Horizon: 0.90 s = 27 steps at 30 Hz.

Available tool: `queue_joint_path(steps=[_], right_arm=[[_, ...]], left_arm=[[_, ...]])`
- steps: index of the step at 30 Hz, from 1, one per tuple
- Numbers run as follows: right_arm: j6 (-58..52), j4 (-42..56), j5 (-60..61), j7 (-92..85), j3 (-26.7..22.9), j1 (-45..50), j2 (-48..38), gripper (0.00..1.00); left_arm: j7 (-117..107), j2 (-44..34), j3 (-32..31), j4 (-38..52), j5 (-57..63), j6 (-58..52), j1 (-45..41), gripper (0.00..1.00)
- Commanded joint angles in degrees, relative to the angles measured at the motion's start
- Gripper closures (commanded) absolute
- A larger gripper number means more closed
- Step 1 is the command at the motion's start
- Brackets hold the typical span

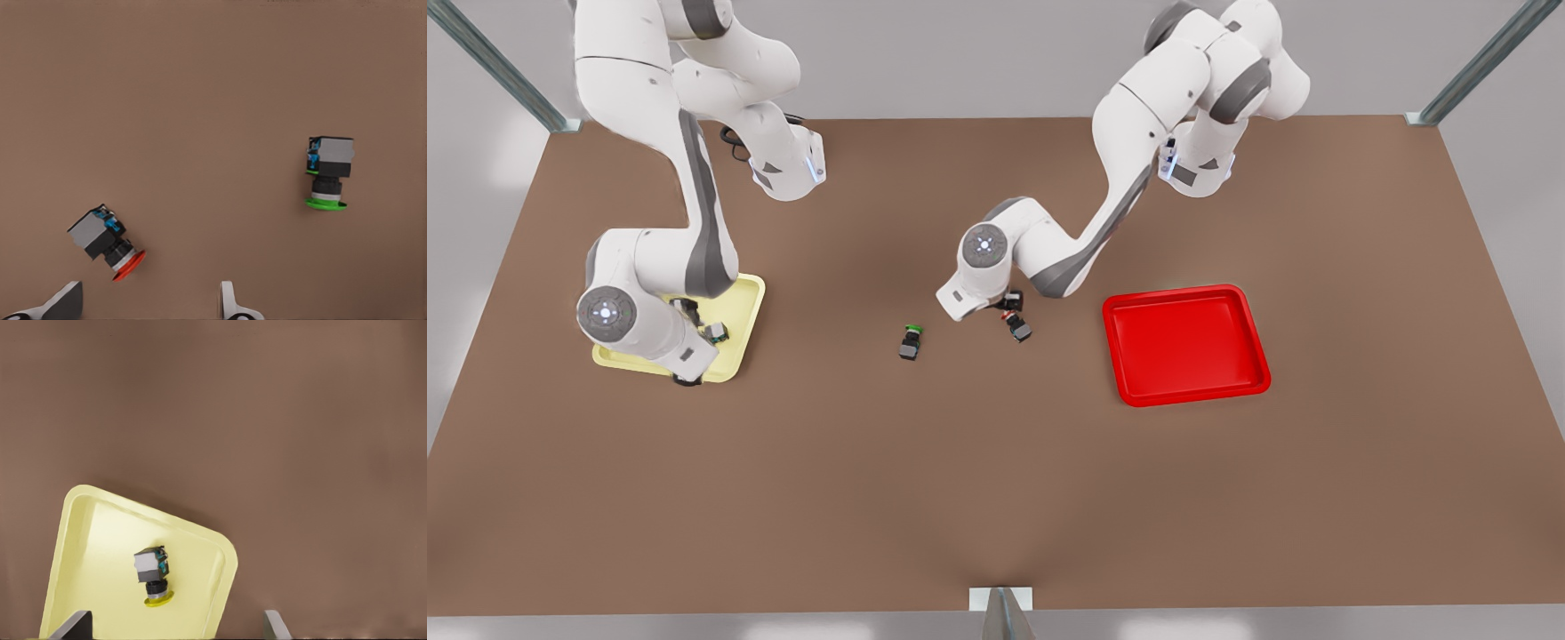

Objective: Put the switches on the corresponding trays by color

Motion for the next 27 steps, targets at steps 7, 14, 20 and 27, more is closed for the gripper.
queue_joint_path(steps=[7, 14, 20, 27], right_arm=[[-11.48, 2.42, -0.35, 70.04, 12.25, -1.1, -19.02, 0.0], [-11.48, 4.09, -0.44, 69.6, 11.9, -0.75, -13.05, 0.0], [-11.39, 8.92, -0.53, 69.33, 12.16, -0.57, -10.41, 0.0], [-11.04, 8.92, -2.29, 65.03, 12.87, 0.74, -10.32, 0.0]], left_arm=[[-24.95, 3.54, 0.15, 0.79, -1.29, 4.86, -1.24, 0.0], [-46.06, 10.57, 0.41, 9.49, -3.23, 8.46, -2.3, 0.0], [-43.07, 12.59, 2.0, 10.29, -2.79, 10.84, -1.95, 0.0], [-38.24, 5.92, 2.26, 5.72, -2.7, 3.81, 5.79, 0.0]])
